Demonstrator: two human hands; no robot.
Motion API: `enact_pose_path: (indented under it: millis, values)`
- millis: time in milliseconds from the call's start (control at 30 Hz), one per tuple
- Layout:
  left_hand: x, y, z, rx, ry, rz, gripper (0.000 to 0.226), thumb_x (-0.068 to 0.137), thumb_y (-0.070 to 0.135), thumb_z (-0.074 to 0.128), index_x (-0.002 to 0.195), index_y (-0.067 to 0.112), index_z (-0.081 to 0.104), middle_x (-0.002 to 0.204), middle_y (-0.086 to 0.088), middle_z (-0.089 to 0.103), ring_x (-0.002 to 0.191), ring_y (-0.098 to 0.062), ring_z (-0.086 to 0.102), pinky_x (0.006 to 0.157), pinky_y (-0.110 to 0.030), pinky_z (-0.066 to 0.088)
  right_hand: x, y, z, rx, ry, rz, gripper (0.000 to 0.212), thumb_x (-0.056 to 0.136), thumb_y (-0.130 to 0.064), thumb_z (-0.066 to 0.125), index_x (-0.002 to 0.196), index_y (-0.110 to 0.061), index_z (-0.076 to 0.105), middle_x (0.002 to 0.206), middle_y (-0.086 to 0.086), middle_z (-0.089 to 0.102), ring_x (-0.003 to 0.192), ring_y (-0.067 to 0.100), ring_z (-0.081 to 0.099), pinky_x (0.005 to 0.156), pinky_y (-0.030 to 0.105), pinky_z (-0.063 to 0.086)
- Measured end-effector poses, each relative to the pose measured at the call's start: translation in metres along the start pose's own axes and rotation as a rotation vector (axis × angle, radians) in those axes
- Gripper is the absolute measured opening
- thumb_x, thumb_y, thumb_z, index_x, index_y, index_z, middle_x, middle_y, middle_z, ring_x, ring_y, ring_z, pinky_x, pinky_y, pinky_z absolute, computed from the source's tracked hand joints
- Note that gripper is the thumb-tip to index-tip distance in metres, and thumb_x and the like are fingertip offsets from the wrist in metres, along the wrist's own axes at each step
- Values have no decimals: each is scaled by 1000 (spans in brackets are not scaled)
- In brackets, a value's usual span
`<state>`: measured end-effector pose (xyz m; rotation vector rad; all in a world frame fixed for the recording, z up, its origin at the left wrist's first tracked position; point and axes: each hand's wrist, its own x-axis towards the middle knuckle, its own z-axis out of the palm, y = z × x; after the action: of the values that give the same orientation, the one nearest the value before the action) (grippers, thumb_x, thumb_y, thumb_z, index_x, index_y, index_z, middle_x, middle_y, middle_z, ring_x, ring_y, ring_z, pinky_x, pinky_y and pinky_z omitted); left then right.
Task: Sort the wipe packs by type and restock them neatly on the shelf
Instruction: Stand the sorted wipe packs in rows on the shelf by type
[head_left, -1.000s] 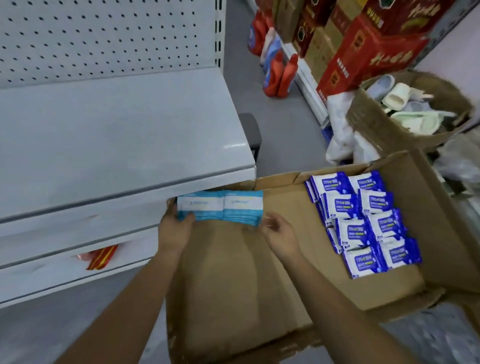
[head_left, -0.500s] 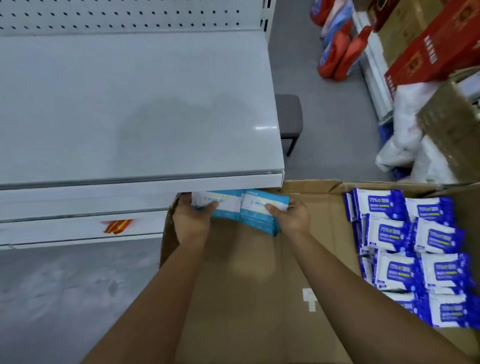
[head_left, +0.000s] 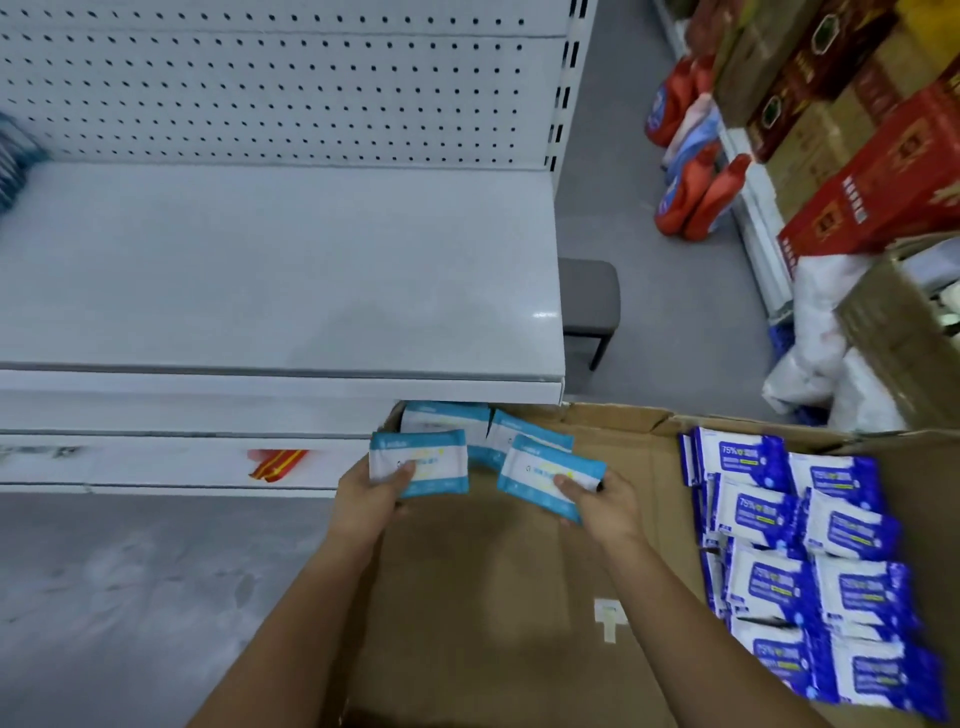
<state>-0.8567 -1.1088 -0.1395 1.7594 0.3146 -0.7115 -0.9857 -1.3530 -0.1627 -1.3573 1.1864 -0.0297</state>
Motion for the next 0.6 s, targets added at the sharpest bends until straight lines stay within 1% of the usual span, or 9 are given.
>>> enact_pose_path:
  millis: [33,100,167,233,333,433,467,500,600]
  values:
    - [-8,1,-6,-31,3,-6,25,92,25,70,115,17,63,109,-6,74,91,-17,75,74,-35,63,-8,-4,1,25,-31,-8,15,84,-6,77,86,-16,65,87,4,72,69,14,69,55,22,59]
    - [-26,3,-21,-83,13,-11,33,89,26,72,118,16,63,111,-5,73,98,-21,73,83,-45,62,-24,-9,5,70,-93,-14,14,85,-5,75,91,-15,67,90,2,73,75,15,71,61,25,61]
    - [-42,3,-37,-105,19,-11,41,82,29,75,118,15,63,111,-6,73,100,-22,73,84,-48,61,-42,-14,12,78,-134,-34,15,85,-7,75,96,-14,67,93,0,74,79,13,72,65,24,60]
    - [-59,1,-55,-96,28,0,40,79,30,76,115,16,64,111,-6,73,98,-21,73,82,-46,62,-63,-18,21,77,-177,-67,15,86,-8,75,97,-14,67,95,-1,74,82,11,72,66,22,59]
    - [-82,0,-88,-115,69,20,27,86,24,74,111,19,64,108,-3,71,96,-21,73,79,-41,63,-94,-25,41,52,-226,-107,17,85,-11,76,101,-13,70,98,0,76,86,13,74,67,23,59]
    - [-104,5,-135,-176,39,96,27,88,21,72,113,17,64,106,-4,73,93,-22,74,70,-33,62,-128,-37,74,39,-291,-156,19,84,-14,78,102,-15,72,99,-1,77,90,16,74,79,34,61]
    - [-107,7,-149,-185,20,117,29,87,19,72,114,14,64,105,-5,74,93,-22,75,68,-32,62,-138,-42,83,40,-308,-172,19,84,-15,78,102,-16,72,99,-1,77,91,16,74,82,36,60]
    - [-109,10,-166,-192,-1,131,31,87,16,73,116,13,64,105,-6,75,93,-23,75,68,-33,62,-148,-49,94,34,-321,-197,19,83,-16,79,101,-15,73,98,-2,77,90,15,74,81,34,60]
    - [-112,12,-221,-234,-49,144,37,84,9,74,119,7,63,108,-11,75,96,-30,74,75,-40,63,-180,-66,135,5,-324,-269,17,83,-17,80,98,-14,73,94,-1,78,85,15,74,74,28,60]
